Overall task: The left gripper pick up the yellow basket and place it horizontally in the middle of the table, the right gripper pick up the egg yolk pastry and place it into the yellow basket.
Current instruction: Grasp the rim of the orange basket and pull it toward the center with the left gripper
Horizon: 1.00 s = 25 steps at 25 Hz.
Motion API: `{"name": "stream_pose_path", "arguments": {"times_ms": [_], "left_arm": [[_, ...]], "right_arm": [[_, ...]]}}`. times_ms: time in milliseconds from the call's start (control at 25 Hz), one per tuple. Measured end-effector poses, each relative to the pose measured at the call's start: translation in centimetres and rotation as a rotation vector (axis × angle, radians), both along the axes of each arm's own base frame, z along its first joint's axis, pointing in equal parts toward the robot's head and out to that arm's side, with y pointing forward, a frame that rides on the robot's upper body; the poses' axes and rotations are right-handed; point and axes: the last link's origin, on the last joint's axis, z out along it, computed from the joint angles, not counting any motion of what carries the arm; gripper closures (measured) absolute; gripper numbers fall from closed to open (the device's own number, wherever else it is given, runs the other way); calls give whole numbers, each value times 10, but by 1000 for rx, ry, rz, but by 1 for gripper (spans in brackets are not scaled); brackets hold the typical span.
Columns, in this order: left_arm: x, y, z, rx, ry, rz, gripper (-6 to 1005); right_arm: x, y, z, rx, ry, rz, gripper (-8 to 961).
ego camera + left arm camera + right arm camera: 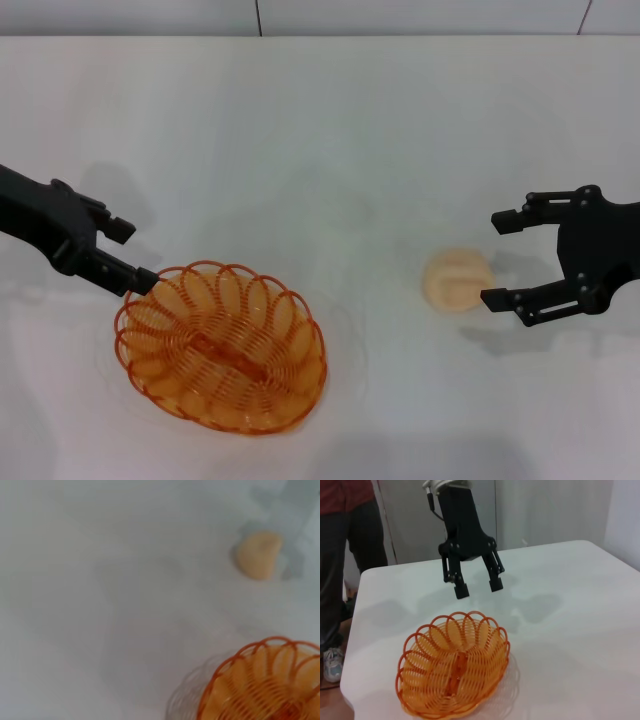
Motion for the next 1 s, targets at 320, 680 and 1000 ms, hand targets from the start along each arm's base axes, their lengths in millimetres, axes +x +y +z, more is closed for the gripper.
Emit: {"name": "stream_pose_path", "arguments": {"times_ms": [320,680,1000], "left_arm": [[-5,2,-13,-25,143,108,203],[0,3,-31,-34,188,181,218],[-1,1,-42,-62,219,194,231]], "right_arm": [[0,1,-1,0,9,-5,94],[1,1,-2,-3,10,-7,94],[2,1,-2,-1,10,-9,94]]}}
